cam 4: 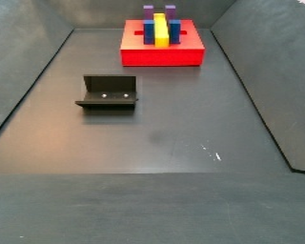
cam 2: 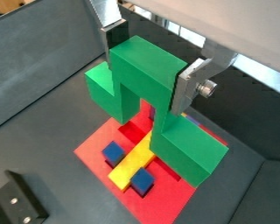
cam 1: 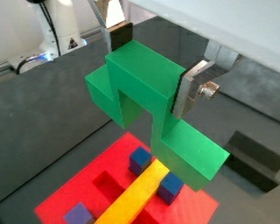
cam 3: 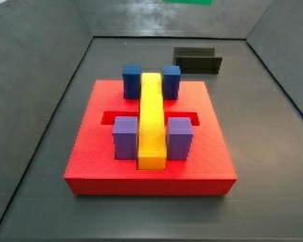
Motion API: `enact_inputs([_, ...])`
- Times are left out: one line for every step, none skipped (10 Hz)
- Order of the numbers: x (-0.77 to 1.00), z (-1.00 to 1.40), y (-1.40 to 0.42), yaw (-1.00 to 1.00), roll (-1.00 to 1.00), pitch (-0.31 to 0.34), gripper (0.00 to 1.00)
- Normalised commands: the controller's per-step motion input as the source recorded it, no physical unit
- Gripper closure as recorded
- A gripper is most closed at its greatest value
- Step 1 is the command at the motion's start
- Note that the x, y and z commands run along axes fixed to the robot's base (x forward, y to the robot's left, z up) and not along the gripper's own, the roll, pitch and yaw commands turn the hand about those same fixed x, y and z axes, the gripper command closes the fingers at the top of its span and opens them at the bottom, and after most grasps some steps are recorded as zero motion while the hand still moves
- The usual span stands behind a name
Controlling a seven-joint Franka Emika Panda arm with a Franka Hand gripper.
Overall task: Pick up the green object. Move up. Place the green object on the fixture. Regrasp the green object. Move to above the board. Insert the green object.
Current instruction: Insert the green object.
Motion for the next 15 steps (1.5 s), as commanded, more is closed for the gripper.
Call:
enact_inputs([0.00, -0.03, 0.00, 0.00, 0.00, 0.000, 1.00])
enact_inputs([0.08, -0.18, 0.00, 0.00, -0.08, -0.026, 1.00])
enact_inputs([0.15, -0.21, 0.00, 0.00, -0.16, -0.096, 1.00])
enact_inputs([0.18, -0.22, -0.05, 0.00, -0.26, -0.136, 1.00])
enact_inputs([0.25, -0.23, -0.09, 0.00, -0.28, -0.137, 1.00])
enact_inputs([0.23, -0.23, -0.16, 0.00, -0.26, -0.151, 1.00])
enact_inputs([0.21, -0.25, -0.17, 0.00, -0.17, -0.139, 1.00])
enact_inputs([0.18, -0.27, -0.17, 0.00, -0.14, -0.130, 1.00])
enact_inputs([0.14, -0.26, -0.11, 0.00, -0.18, -0.131, 1.00])
enact_inputs([0.10, -0.19, -0.07, 0.00, -0.26, -0.134, 1.00])
enact_inputs([0.10, -0.17, -0.08, 0.00, -0.25, -0.131, 1.00])
enact_inputs([0.14, -0.21, -0.09, 0.00, -0.17, -0.100, 1.00])
enact_inputs([0.17, -0.29, -0.11, 0.00, -0.11, -0.090, 1.00])
enact_inputs([0.17, -0.32, -0.09, 0.00, -0.09, -0.076, 1.00])
enact_inputs([0.27, -0.23, -0.01, 0.01, -0.01, 0.000, 1.00])
